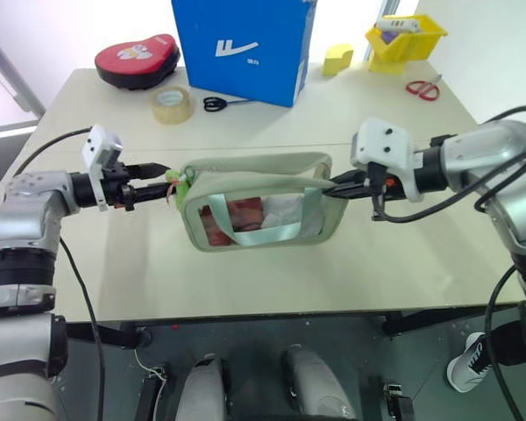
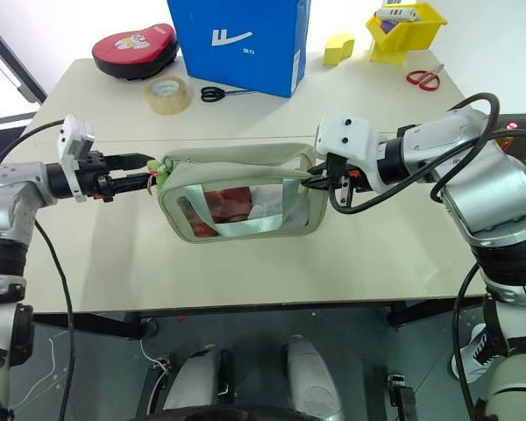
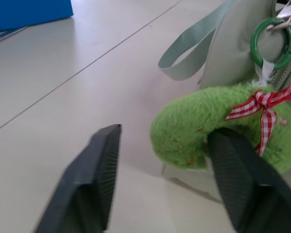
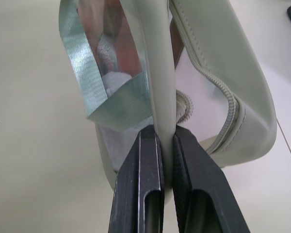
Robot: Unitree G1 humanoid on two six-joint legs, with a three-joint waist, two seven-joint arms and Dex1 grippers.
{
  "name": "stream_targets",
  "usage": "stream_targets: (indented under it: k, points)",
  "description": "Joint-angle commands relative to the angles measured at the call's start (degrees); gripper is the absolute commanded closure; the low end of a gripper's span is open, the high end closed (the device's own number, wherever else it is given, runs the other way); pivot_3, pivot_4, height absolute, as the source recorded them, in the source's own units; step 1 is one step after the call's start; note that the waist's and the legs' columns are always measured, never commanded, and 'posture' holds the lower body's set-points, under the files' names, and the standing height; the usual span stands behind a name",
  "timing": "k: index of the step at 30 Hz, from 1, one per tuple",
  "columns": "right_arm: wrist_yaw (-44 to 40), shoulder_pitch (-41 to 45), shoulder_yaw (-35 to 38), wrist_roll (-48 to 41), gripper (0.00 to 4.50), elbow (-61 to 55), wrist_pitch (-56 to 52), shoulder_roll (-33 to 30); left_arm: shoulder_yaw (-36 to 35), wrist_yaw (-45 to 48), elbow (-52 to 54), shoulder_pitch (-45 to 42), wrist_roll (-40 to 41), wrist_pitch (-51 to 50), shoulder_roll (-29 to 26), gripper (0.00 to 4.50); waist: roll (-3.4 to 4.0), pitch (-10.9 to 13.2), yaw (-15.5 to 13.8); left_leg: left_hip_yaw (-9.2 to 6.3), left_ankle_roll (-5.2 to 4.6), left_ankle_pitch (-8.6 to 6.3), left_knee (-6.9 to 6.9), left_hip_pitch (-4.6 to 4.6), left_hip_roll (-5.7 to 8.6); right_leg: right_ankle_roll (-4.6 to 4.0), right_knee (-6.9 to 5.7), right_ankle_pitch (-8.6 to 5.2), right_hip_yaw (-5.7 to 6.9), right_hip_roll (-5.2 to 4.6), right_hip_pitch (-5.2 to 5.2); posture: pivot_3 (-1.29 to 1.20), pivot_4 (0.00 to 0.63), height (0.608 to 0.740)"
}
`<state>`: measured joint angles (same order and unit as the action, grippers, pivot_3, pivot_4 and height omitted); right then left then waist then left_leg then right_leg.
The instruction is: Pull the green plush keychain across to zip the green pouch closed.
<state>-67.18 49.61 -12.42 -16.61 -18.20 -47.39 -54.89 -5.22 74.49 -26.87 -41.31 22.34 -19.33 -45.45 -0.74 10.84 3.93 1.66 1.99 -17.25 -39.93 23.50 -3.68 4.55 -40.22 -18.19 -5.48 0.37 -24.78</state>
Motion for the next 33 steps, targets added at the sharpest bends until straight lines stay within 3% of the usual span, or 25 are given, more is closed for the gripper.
stream_targets:
  k: [1,3,10,16,22,29,33]
  points:
    - [0.7,1.4,2.2,-0.6,4.5,-1.2,0.3,-0.2,-1.2,1.2,-0.9,-1.5,-0.1,1.2,-1.3,3.6,0.0,0.0,0.0,0.0,0.0,0.0,0.0,0.0,0.0,0.0,0.0,0.0,0.0,0.0,0.0,0.0,0.15,0.737]
    - [0.9,1.4,2.2,-0.6,4.5,-1.0,0.3,-0.1,-1.3,1.7,-0.8,-1.6,0.0,1.1,-1.7,4.45,0.0,0.0,0.0,0.0,0.0,0.0,0.0,0.0,0.0,0.0,0.0,0.0,0.0,0.0,0.0,0.0,0.15,0.737]
    - [1.4,1.4,1.8,-0.6,4.5,-0.4,0.1,0.4,-2.4,5.9,4.5,-1.1,2.1,-1.9,-6.0,4.45,0.0,0.0,0.0,-0.01,0.0,0.0,0.01,0.0,-0.01,0.0,0.0,0.0,0.0,0.0,0.0,0.0,0.15,0.737]
    - [2.0,1.3,0.8,-0.4,4.5,0.5,0.3,1.5,-4.0,5.9,10.6,-5.2,8.4,-12.8,-7.8,4.45,-0.02,0.0,-0.1,-0.01,0.0,0.0,-0.03,0.0,0.0,0.0,0.0,0.0,0.02,0.01,0.03,0.0,0.15,0.737]
    - [2.2,1.4,0.1,0.4,4.5,1.7,0.9,2.3,-1.2,0.2,15.5,-10.7,11.4,-23.4,-3.1,4.45,-0.01,0.0,-0.1,-0.06,0.0,0.0,-0.04,0.0,0.01,0.0,-0.01,0.0,0.02,0.01,0.06,0.0,0.15,0.737]
    - [2.6,1.8,0.1,0.8,4.5,1.9,0.6,2.9,6.4,-3.9,15.2,-11.9,5.3,-21.7,2.8,4.45,-0.01,0.0,0.0,-0.08,0.01,0.01,-0.06,-0.01,0.02,0.0,-0.04,0.0,0.02,0.01,0.06,0.0,0.15,0.737]
    - [2.8,1.4,0.4,0.5,4.5,1.2,-0.2,2.7,7.6,-5.9,14.0,-13.5,4.5,-24.1,4.7,3.05,-0.01,0.0,-0.1,-0.08,0.01,0.01,-0.06,-0.01,0.02,0.0,-0.04,0.0,0.02,0.01,0.07,0.0,0.15,0.737]
